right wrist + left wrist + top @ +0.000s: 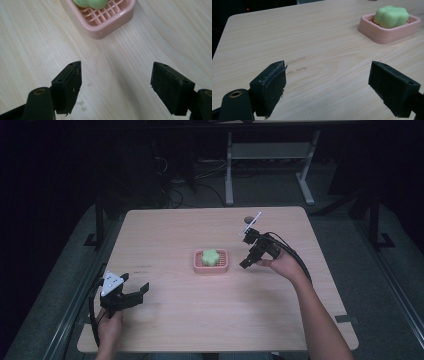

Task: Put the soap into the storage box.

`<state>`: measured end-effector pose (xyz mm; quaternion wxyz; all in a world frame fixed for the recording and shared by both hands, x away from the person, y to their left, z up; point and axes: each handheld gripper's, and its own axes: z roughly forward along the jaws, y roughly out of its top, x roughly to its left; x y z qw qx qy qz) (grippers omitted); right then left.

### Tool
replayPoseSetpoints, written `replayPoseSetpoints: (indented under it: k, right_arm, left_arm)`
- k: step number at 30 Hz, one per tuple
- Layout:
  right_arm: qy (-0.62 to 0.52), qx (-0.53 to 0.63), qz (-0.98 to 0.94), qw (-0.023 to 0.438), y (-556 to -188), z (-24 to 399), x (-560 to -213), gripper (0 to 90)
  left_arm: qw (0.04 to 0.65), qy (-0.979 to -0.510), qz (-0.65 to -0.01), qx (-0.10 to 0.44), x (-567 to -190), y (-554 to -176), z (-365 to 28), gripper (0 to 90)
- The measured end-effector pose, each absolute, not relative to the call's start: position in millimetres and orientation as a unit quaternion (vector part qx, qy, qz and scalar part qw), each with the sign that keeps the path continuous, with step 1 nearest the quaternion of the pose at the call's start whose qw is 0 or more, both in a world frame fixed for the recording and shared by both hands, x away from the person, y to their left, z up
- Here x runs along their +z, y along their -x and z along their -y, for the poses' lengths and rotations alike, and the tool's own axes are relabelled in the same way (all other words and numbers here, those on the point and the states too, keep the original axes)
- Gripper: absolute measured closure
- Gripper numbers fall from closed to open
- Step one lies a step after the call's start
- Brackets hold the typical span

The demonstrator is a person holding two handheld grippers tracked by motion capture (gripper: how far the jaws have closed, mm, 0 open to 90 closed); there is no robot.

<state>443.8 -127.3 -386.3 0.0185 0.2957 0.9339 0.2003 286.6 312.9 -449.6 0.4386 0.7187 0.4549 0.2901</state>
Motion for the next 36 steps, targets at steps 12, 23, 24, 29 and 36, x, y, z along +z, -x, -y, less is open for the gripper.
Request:
replayPoseSetpoints:
  k: [12, 23, 24, 29, 36]
  right_arm:
    - [-0.296, 0.206, -0.933, 0.017, -432.3, 138.0, -385.8, 24.4]
    - [-0.304, 0.219, -0.927, 0.017, -408.6, 158.9, -395.4, 24.3]
    - [-0.306, 0.219, -0.926, 0.016, -406.6, 161.3, -396.5, 24.3]
    - [-0.312, 0.221, -0.924, 0.016, -393.1, 171.6, -403.6, 24.3]
    - [-0.317, 0.235, -0.918, 0.019, -370.0, 185.5, -413.6, 24.3]
  left_arm:
    - [0.437, -0.721, -0.452, 0.290, -449.6, -286.8, -313.0, 14.2]
    - [0.438, -0.720, -0.453, 0.290, -449.8, -286.6, -311.0, 14.2]
    - [0.438, -0.721, -0.452, 0.290, -449.7, -286.5, -310.9, 14.2]
    - [0.438, -0.721, -0.452, 0.289, -449.9, -286.4, -310.3, 14.2]
    - [0.437, -0.725, -0.448, 0.289, -449.2, -286.0, -309.5, 14.2]
